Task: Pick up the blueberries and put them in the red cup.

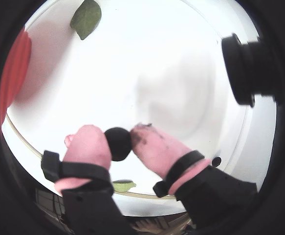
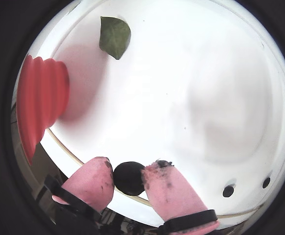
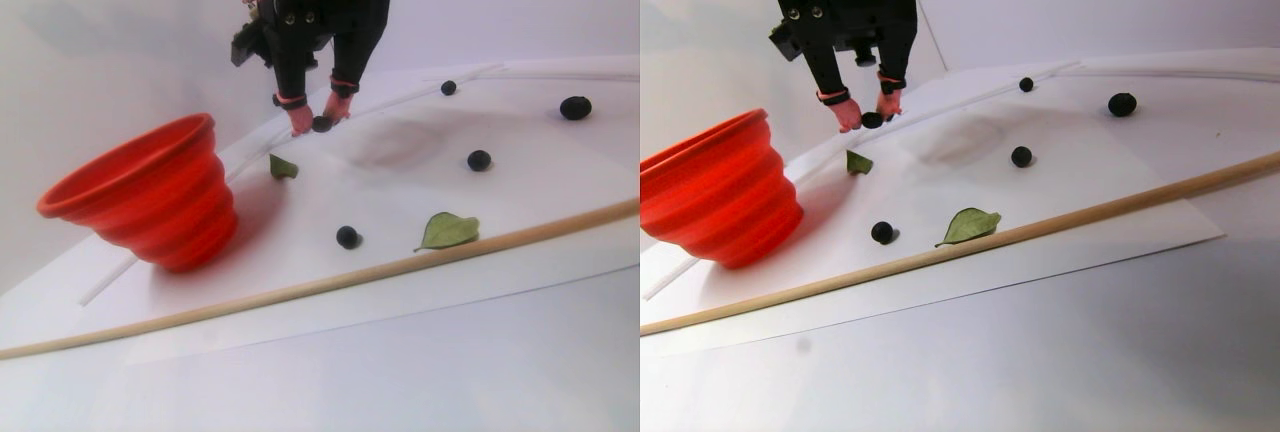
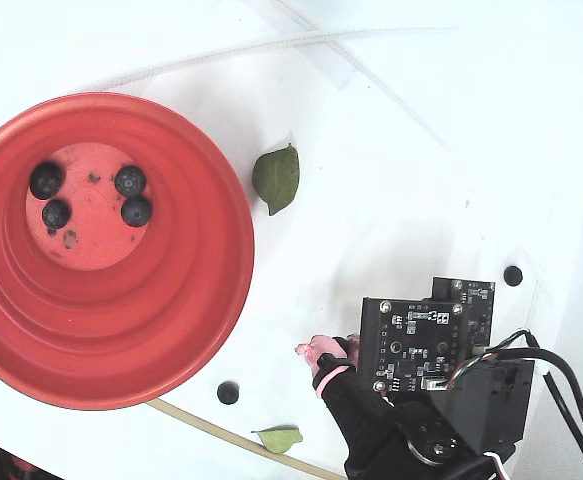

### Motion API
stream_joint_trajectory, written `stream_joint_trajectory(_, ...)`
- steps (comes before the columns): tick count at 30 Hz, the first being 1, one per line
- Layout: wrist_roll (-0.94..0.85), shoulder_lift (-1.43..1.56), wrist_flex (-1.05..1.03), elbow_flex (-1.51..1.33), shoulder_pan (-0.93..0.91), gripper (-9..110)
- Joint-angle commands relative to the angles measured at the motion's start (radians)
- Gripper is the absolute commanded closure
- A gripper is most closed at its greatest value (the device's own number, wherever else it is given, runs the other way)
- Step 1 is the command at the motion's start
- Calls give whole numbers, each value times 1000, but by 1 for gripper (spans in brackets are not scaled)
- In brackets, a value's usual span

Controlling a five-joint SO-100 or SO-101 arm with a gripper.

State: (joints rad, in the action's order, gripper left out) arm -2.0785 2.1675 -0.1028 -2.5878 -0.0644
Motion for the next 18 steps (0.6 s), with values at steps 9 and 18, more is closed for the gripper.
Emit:
stream_joint_trajectory(9,40,143,-104,67,126,91)
stream_joint_trajectory(18,52,115,-126,112,195,91)
